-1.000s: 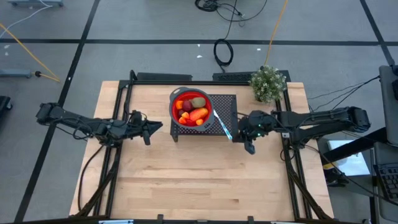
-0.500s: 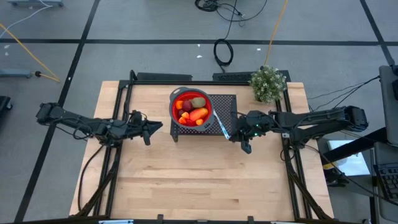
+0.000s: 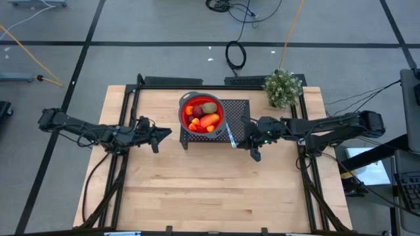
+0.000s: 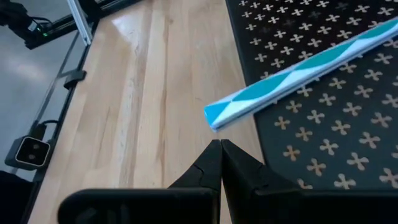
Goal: Pick & Place Fruit
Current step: Put the knife on the shelf
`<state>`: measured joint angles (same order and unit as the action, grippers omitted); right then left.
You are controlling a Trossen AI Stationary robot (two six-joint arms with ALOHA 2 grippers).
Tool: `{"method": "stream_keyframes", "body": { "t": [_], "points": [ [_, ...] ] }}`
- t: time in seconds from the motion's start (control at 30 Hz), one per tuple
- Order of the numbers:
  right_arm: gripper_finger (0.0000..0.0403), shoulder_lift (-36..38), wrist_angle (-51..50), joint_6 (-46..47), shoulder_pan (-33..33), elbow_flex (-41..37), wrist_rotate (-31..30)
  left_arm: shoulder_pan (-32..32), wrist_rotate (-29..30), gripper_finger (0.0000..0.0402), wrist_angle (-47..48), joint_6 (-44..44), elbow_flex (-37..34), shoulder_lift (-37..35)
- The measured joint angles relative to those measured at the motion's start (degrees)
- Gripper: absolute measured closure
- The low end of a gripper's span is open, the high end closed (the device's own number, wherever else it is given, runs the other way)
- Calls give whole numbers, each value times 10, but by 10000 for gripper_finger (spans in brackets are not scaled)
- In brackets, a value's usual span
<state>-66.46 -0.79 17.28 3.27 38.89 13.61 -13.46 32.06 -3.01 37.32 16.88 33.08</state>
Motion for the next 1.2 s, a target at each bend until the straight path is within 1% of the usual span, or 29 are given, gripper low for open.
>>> {"method": "stream_keyframes", "body": {
  "t": [0.23,0.37,0.43,0.6,0.8,1.0,1.1,1.13,1.2],
  "points": [
    [403,-14,38,0,0,0,1,0,0,350,0,0,0,0],
    [403,-16,39,14,0,0,3,0,0,350,0,0,0,0],
    [403,-13,40,16,0,0,21,0,0,350,0,0,0,0],
    [403,12,35,16,0,0,48,0,-1,350,0,1,0,0],
    [403,58,28,14,0,0,45,0,-2,350,0,1,0,0],
    [397,82,71,2,0,1,45,0,-3,350,0,0,0,0],
    [377,85,34,-17,0,20,44,0,-3,350,0,0,0,0],
    [369,85,6,-22,0,33,40,0,-3,350,0,1,0,0],
    [354,85,-69,-44,-2,68,10,0,-3,350,0,1,0,0]
  ]
}}
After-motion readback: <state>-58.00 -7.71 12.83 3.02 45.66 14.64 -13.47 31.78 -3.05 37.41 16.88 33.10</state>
